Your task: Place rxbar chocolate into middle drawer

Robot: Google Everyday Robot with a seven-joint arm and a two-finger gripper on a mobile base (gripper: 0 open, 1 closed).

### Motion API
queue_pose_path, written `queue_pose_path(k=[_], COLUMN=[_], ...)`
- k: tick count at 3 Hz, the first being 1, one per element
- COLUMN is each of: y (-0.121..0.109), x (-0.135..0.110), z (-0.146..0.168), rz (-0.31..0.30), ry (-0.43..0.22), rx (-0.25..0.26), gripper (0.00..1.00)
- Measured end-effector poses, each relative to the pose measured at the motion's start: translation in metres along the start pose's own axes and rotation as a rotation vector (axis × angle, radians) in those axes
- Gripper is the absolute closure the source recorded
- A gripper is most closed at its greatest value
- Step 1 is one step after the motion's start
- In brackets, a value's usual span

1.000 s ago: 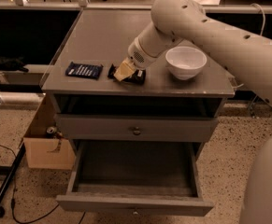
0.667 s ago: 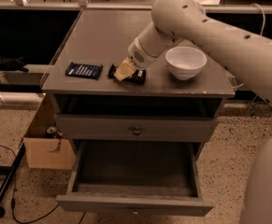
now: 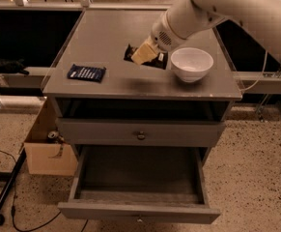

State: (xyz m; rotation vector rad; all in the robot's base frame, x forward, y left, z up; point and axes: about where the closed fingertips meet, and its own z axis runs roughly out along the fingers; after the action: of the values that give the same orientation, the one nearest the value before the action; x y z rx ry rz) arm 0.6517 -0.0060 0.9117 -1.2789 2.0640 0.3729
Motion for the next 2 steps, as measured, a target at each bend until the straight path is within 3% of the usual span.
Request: queue_pose_path(k=[1, 2], y=[0.006, 0.036], x=[0.005, 0.029], z=[-0.038, -0.055], rz=[-0.006, 0.030], ry=[-0.051, -0.101], rx=[0.042, 0.044], gripper=[1.00, 1.00])
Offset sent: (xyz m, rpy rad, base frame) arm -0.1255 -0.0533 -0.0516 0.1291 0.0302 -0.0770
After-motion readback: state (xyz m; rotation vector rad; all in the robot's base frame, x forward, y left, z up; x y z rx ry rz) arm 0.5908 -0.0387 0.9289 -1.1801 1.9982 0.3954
